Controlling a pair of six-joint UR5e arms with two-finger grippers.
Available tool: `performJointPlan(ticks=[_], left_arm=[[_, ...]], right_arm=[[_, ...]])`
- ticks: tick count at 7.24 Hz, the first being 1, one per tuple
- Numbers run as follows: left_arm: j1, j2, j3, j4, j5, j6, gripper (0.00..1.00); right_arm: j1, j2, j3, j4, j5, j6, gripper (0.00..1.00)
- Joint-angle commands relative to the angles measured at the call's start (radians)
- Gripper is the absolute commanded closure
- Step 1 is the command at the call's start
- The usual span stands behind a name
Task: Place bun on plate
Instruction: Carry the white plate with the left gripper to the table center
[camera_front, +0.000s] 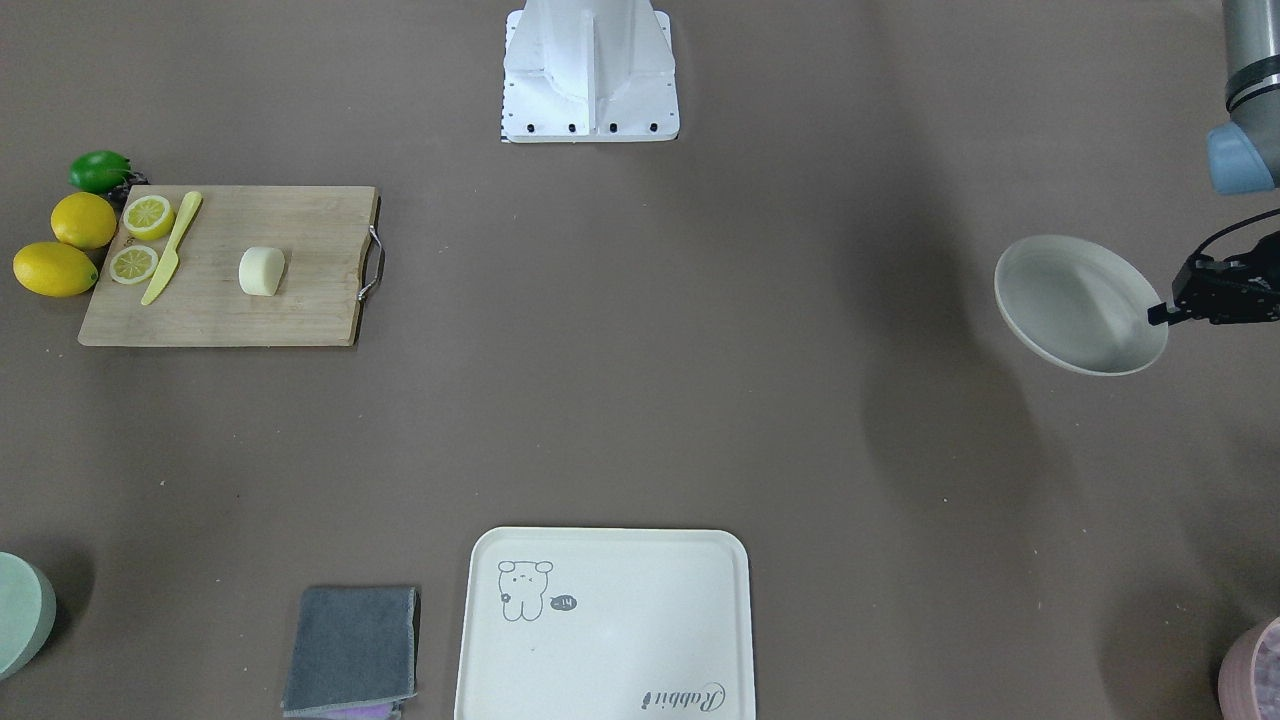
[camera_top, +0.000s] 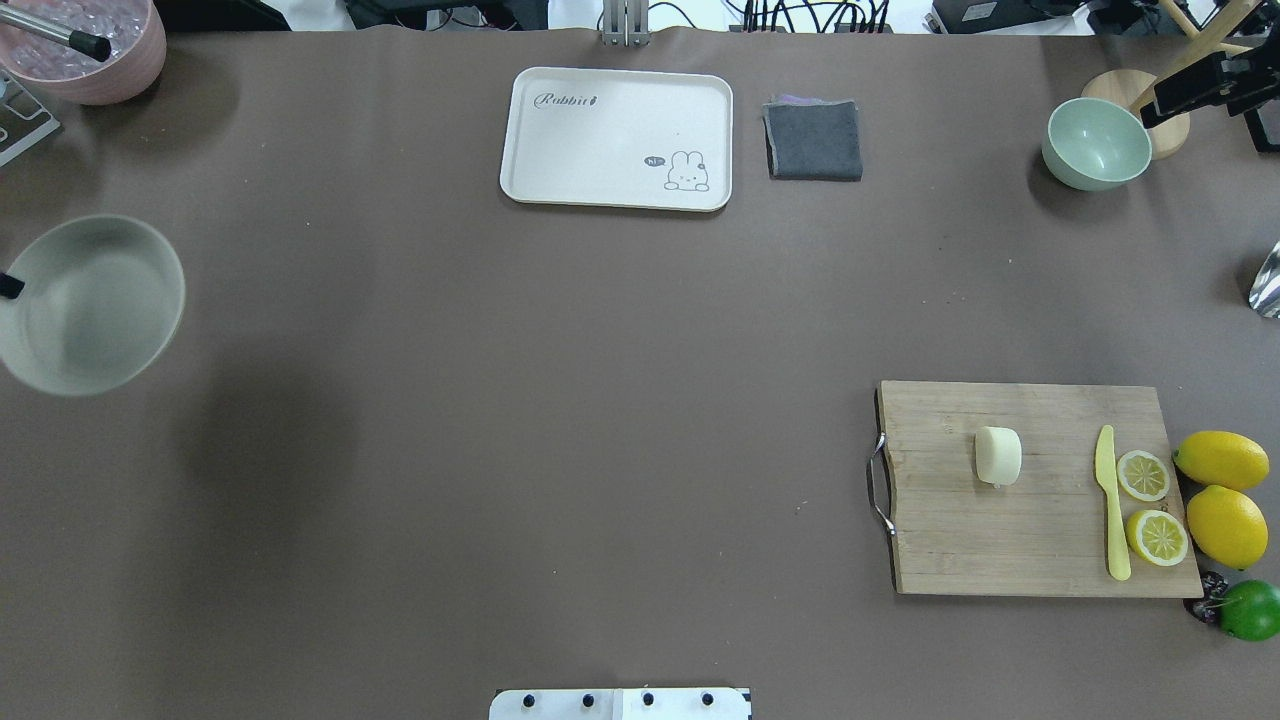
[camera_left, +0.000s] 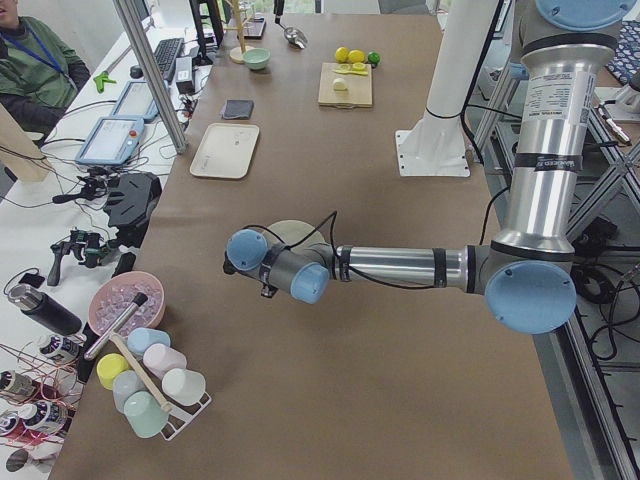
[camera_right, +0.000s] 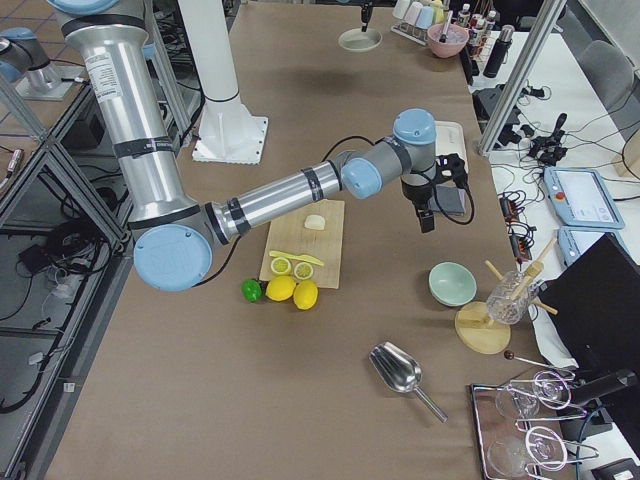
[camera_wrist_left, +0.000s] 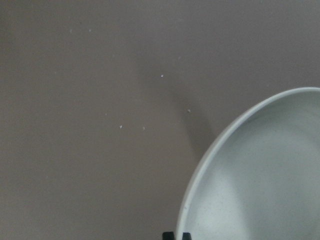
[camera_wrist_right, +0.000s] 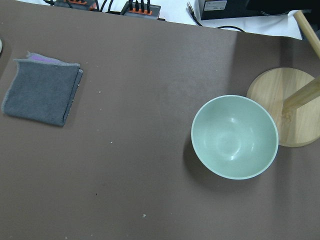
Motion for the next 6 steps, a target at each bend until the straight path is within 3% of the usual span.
performJointPlan(ticks=[1, 3, 6], left_arm=[[0.011, -0.146, -0.028, -0.016, 0.047, -0.24, 1.0], [0.109, -0.235, -0.053, -0.028, 0.119, -0.414, 1.0], [0.341, -0.341, -0.06, -0.117, 0.351, -0.73, 1.0]], right_arm=[[-0.007, 0.01, 0.004, 0.0, 0.038, 0.017, 0.0], [-0.008, 0.028, -0.001, 0.0, 0.052, 0.058, 0.0], [-0.01, 0.046, -0.007, 0.0, 0.05, 0.068, 0.0]])
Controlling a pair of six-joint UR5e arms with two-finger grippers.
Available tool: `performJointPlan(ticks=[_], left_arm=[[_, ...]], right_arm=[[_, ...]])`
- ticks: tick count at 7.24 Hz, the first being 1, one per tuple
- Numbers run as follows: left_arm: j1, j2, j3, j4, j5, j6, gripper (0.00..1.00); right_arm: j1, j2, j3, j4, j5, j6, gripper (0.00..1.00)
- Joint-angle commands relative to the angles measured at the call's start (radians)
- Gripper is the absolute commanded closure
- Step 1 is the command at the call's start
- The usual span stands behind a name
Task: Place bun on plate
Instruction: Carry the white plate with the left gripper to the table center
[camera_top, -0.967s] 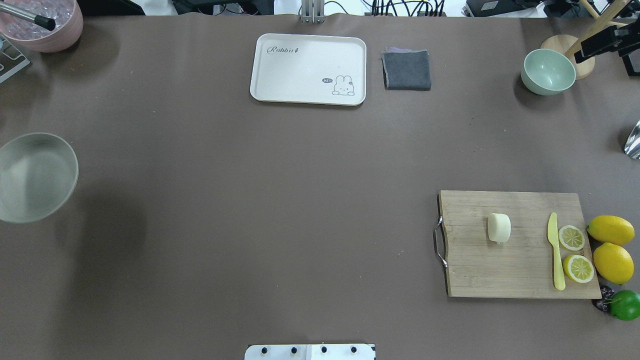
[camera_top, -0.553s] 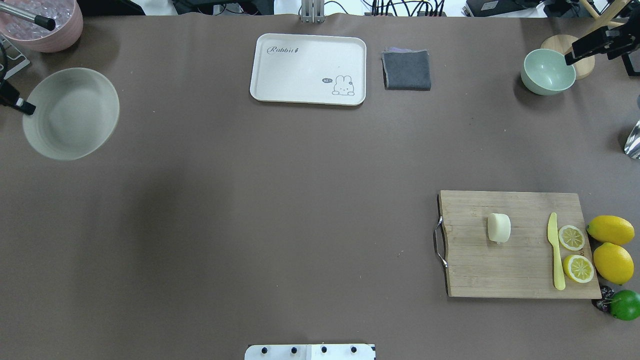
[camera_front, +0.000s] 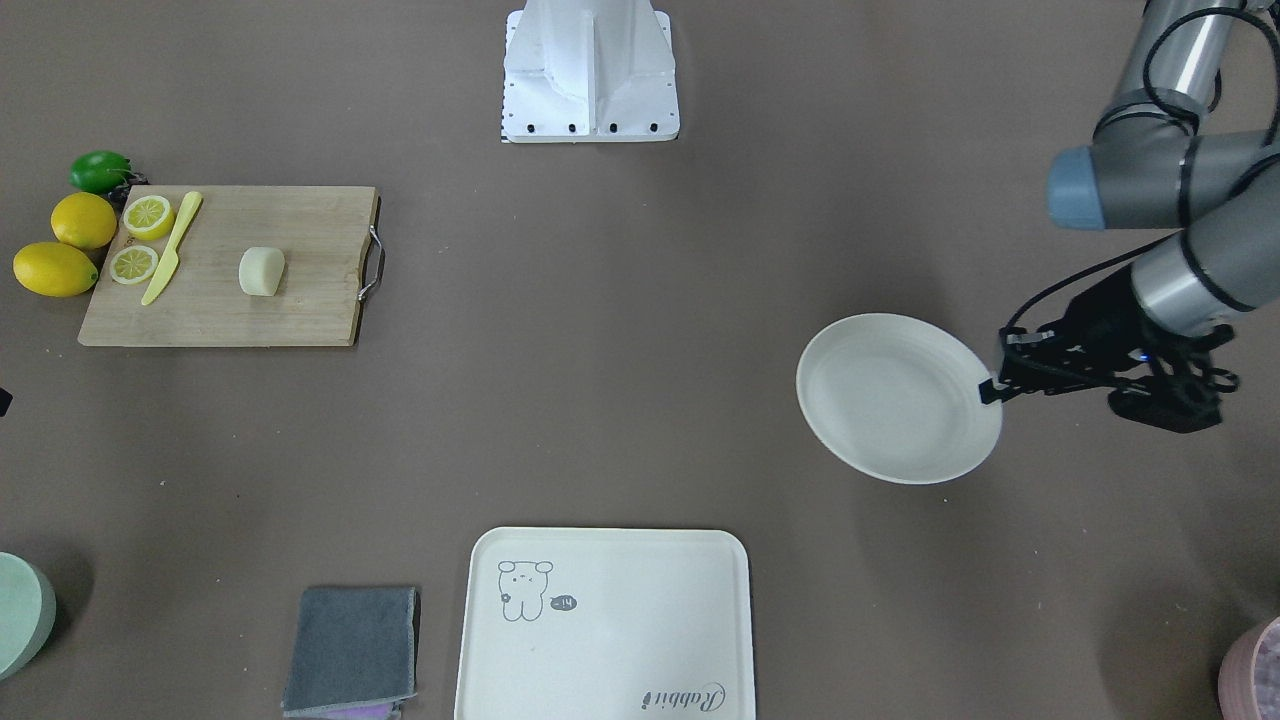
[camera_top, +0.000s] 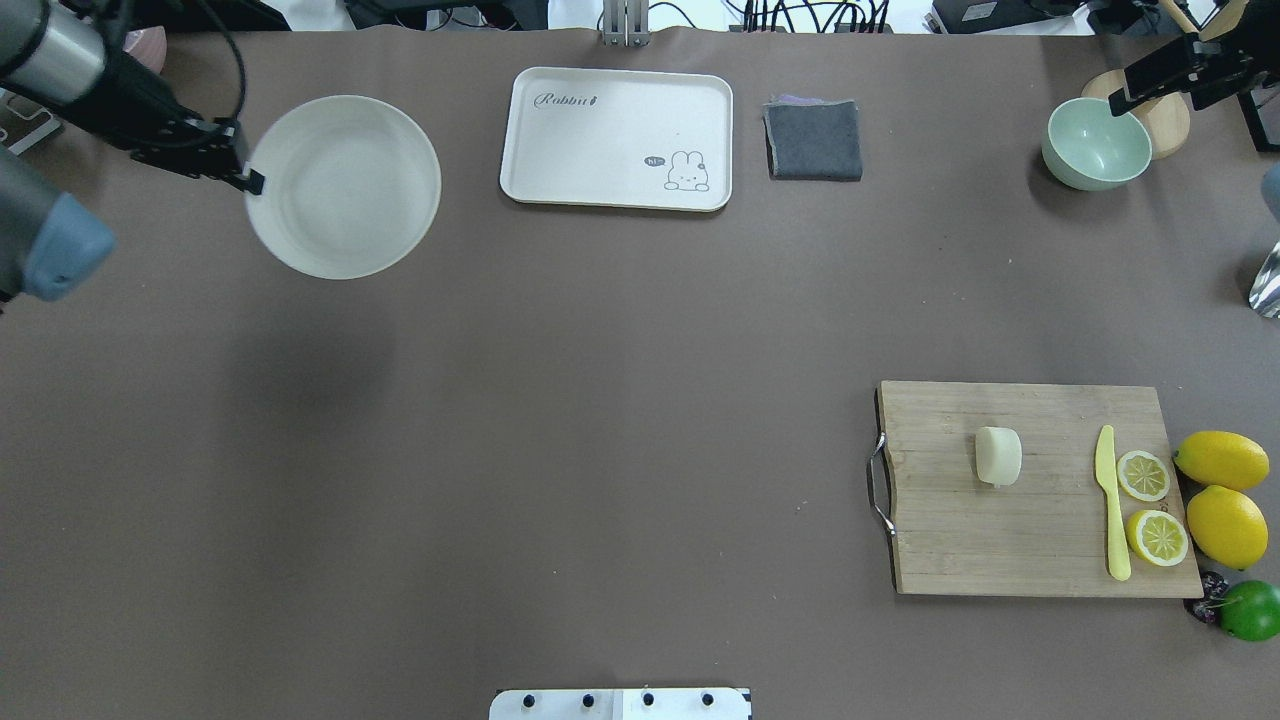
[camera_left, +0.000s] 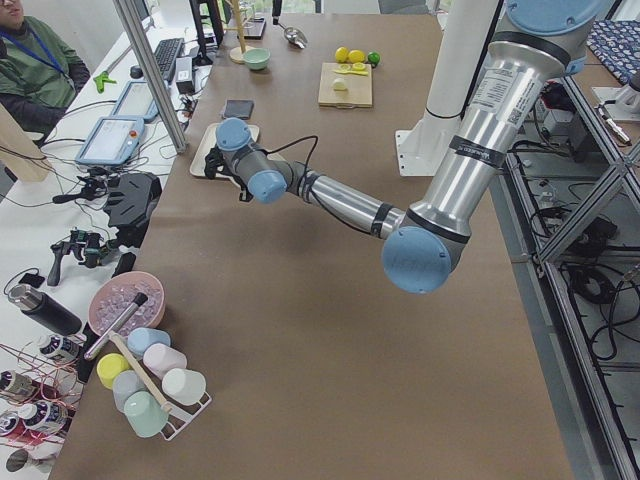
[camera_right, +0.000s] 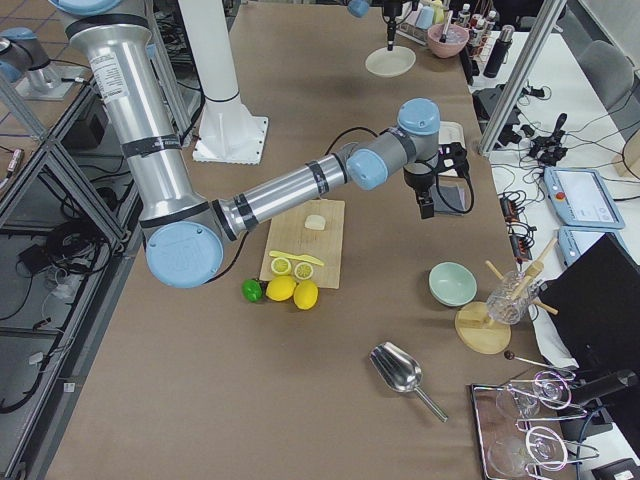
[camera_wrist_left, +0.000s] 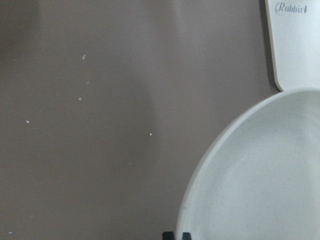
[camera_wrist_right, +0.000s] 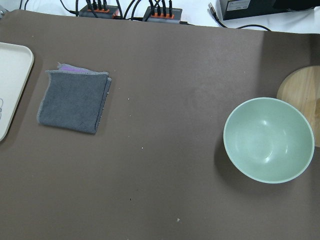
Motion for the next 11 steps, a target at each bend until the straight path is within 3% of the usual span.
performJointPlan(ticks=[1, 4, 9, 11], left_arm=[[0.176, -0.048, 0.0, -0.114, 0.171, -0.227, 1.0], [0.368, -0.097, 0.0, -0.146, 0.352, -0.375, 1.0], [0.512, -0.143, 0.001, -0.146, 0.474, -0.453, 1.0], [0.51, -0.144, -0.002, -0.169, 0.476, -0.453, 0.03]], right_arm=[[-0.003, 0.004, -0.008, 0.001, -0.002, 0.002, 0.0], [-0.028, 0.004, -0.006, 0.001, -0.006, 0.027, 0.0], [-0.028, -0.005, 0.001, 0.002, -0.008, 0.044, 0.0], [-0.028, 0.0, -0.006, 0.002, -0.011, 0.042, 0.0]])
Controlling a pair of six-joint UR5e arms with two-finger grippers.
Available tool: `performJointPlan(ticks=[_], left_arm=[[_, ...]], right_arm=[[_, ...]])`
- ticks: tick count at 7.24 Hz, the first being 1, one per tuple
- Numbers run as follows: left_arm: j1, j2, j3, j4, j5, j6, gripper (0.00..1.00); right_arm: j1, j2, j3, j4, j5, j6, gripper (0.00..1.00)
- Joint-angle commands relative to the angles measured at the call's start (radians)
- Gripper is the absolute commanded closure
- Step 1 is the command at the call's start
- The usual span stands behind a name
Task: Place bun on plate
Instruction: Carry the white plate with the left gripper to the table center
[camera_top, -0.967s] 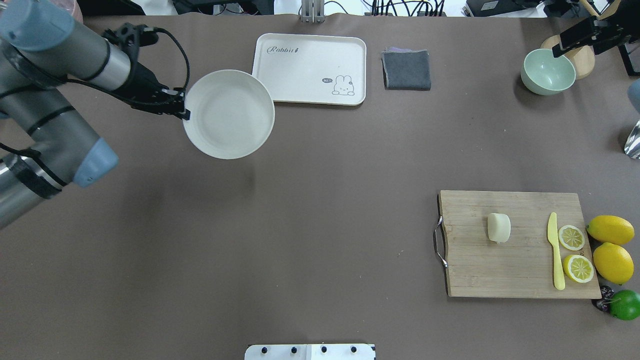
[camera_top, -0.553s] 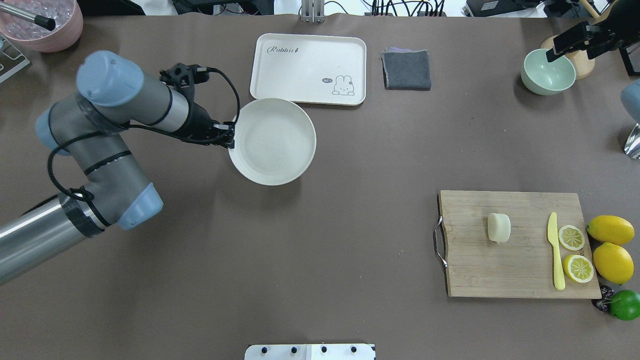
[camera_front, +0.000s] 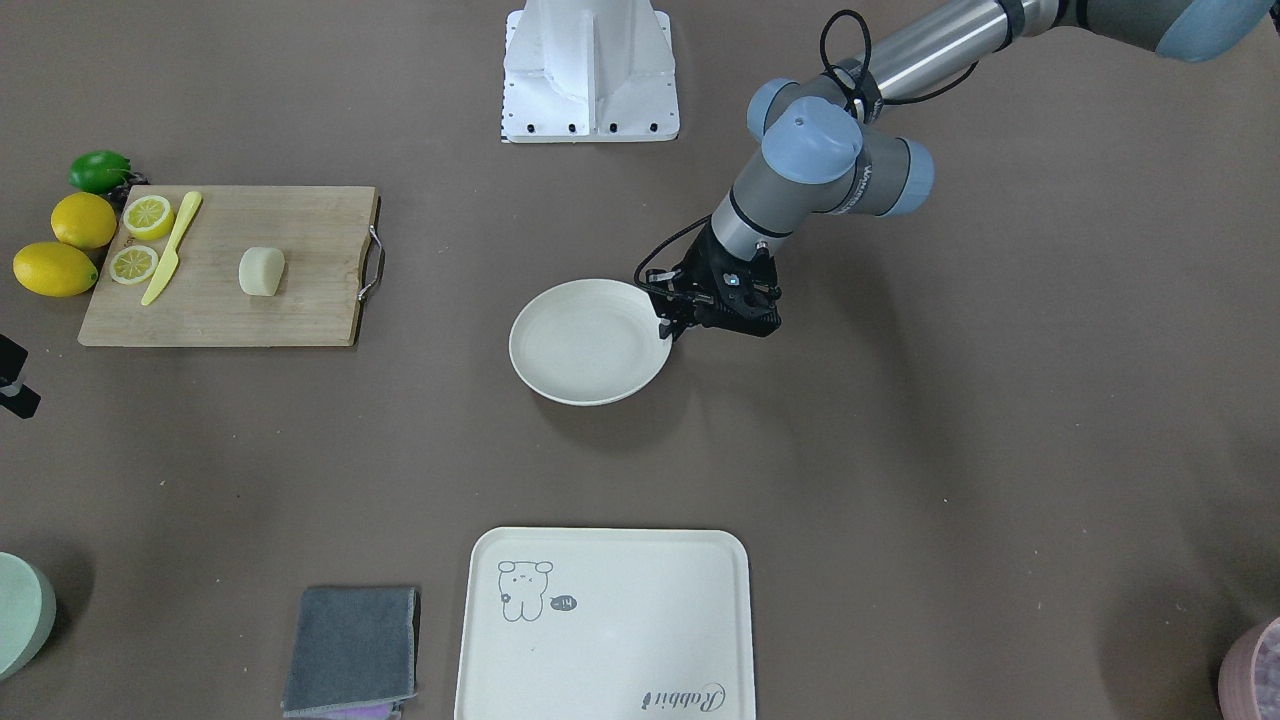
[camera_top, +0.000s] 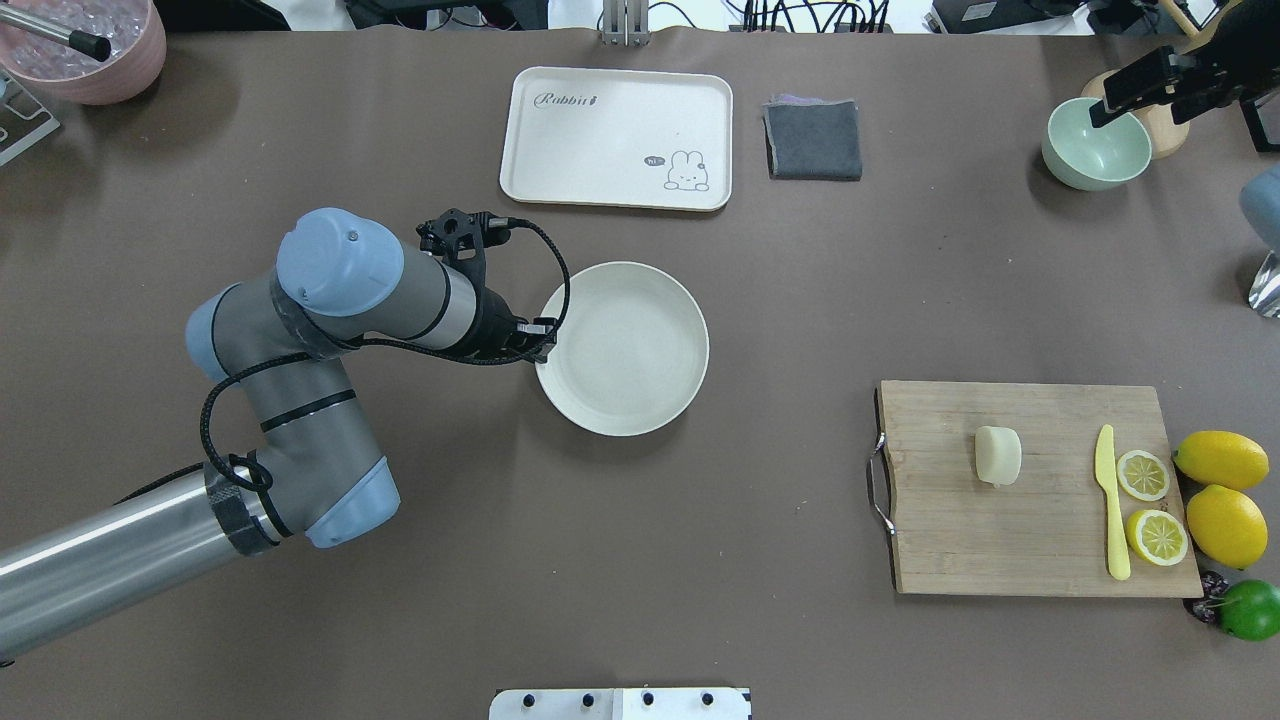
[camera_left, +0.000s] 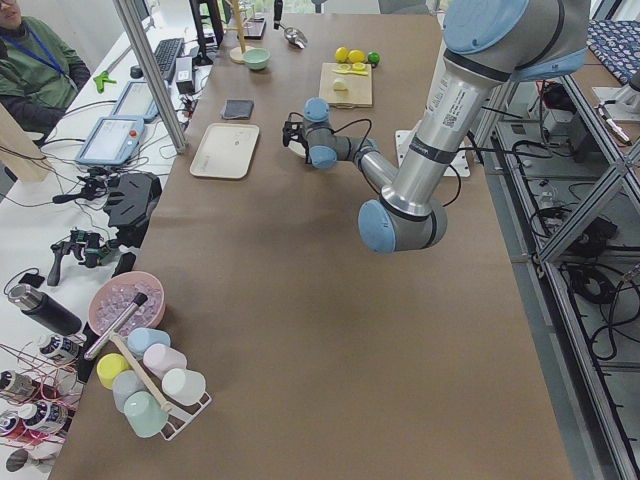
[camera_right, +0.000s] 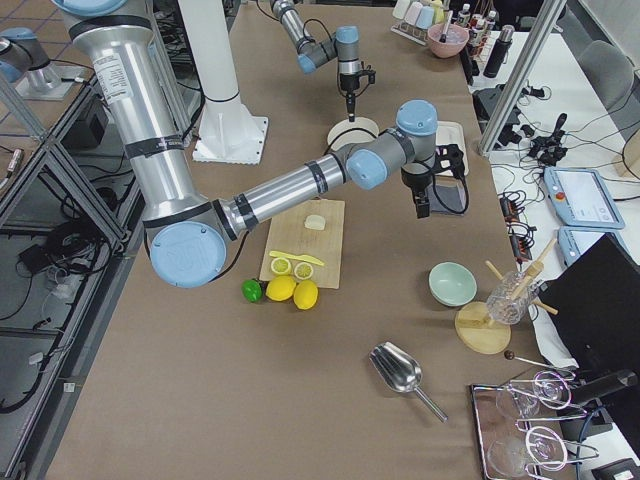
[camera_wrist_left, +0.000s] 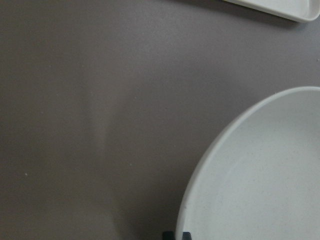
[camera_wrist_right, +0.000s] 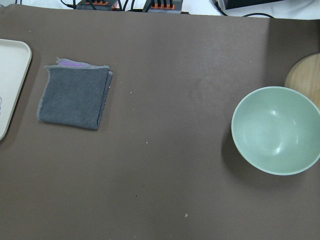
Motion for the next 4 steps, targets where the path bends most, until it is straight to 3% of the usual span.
performJointPlan(ticks=[1, 3, 4], left_arm=[[-0.011, 0.001, -0.015, -0.007, 0.006, -0.002, 0.02], [-0.112, 0.009, -0.076, -0.001, -0.004, 0.01, 0.02], [-0.162, 0.023, -0.084, 0.002, -0.027, 0.059, 0.02]], right_arm=[[-0.006, 0.007, -0.006, -0.002, 0.0, 0.015, 0.0], [-0.064, 0.05, -0.006, -0.005, 0.004, 0.161, 0.0], [-0.096, 0.051, -0.006, -0.002, 0.001, 0.149, 0.0]])
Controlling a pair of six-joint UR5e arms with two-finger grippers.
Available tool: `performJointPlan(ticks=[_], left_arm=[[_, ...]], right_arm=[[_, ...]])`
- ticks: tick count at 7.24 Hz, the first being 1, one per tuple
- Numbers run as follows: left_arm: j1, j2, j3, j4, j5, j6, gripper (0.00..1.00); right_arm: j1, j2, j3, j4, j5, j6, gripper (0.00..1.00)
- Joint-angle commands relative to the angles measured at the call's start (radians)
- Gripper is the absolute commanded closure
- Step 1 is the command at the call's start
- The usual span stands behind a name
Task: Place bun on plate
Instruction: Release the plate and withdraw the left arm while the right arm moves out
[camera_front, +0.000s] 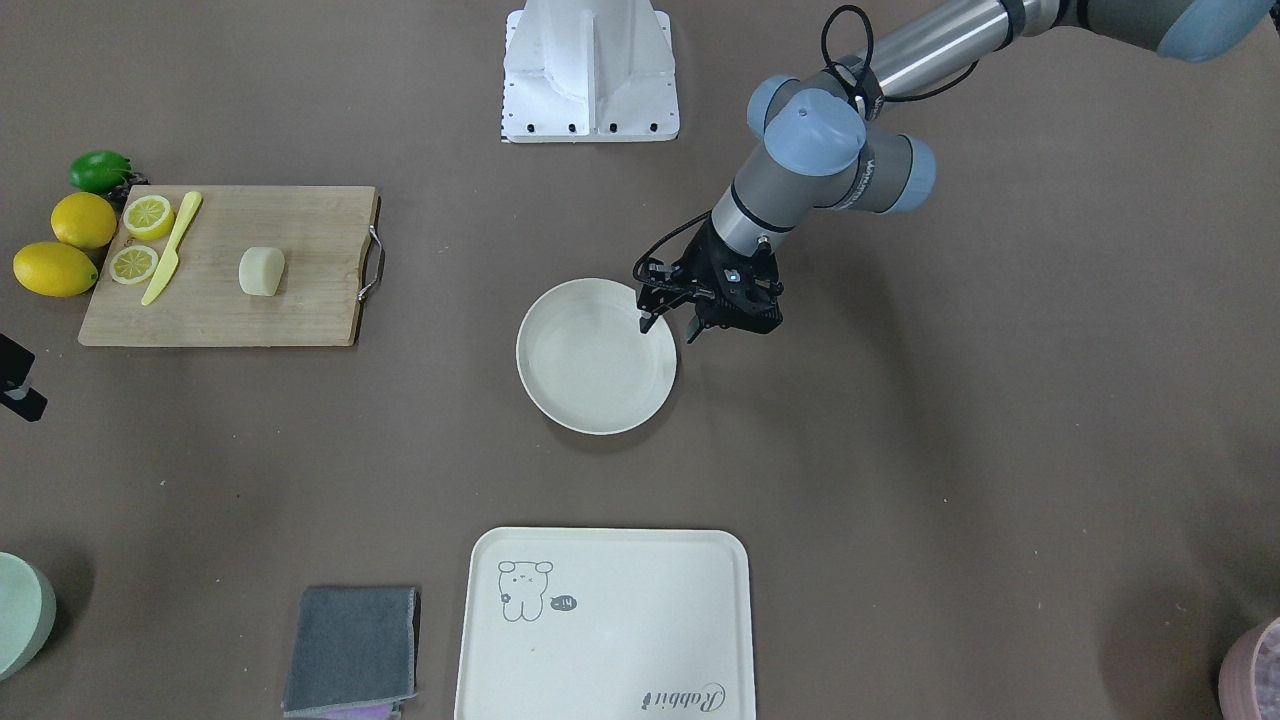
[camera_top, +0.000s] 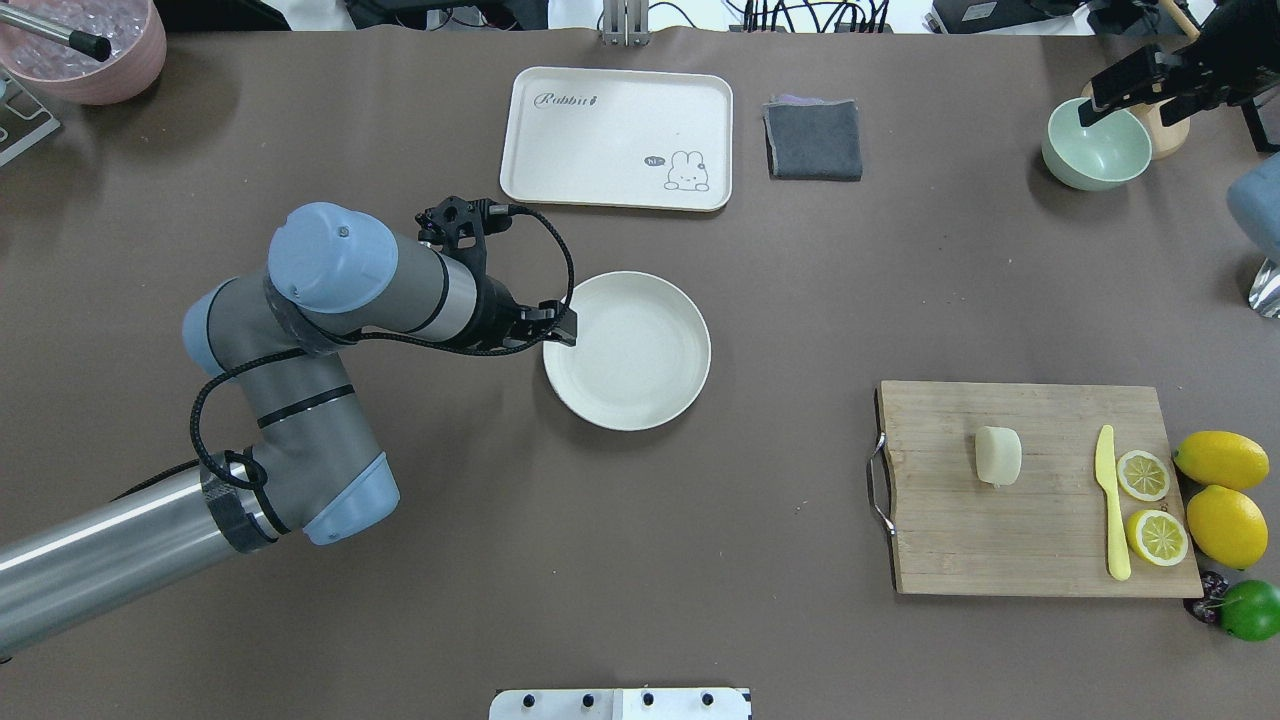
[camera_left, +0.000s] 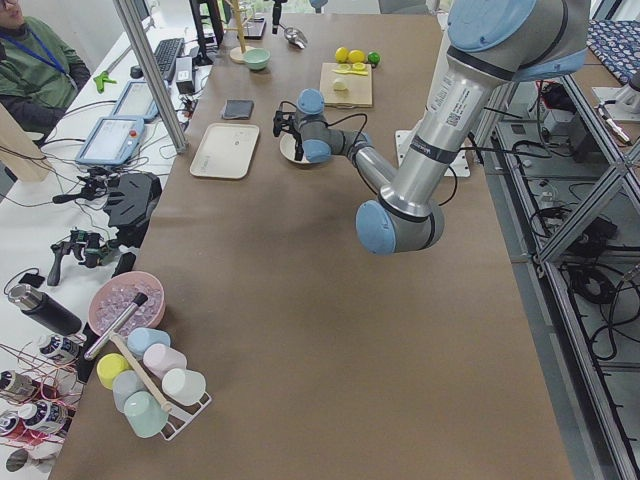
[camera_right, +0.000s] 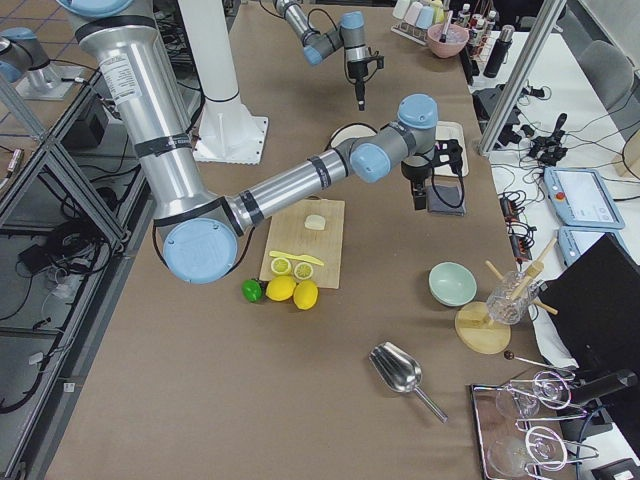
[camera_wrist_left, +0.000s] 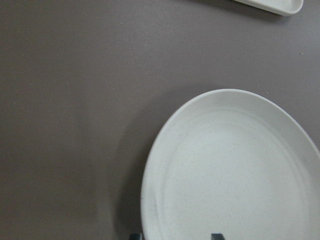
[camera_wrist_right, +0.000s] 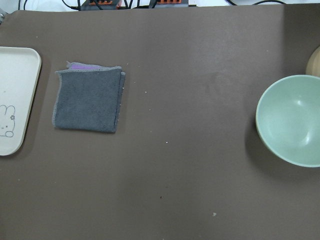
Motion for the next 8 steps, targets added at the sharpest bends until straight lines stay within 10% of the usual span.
performJointPlan(ticks=[1, 3, 8], left_arm=[[-0.142, 0.035, -0.037, 0.003, -0.1, 0.096, 0.02], [-0.323, 0.073, -0.043, 0.005, -0.298, 0.213, 0.02], [-0.51, 0.086, -0.01, 0.282, -0.39, 0.657, 0.02]], right_arm=[[-0.057, 0.006, 0.027, 0.006, -0.001, 0.033, 0.0], [-0.1, -0.016, 0.049, 0.003, -0.004, 0.035, 0.0], [-0.178, -0.18, 0.116, -0.002, 0.001, 0.036, 0.0]])
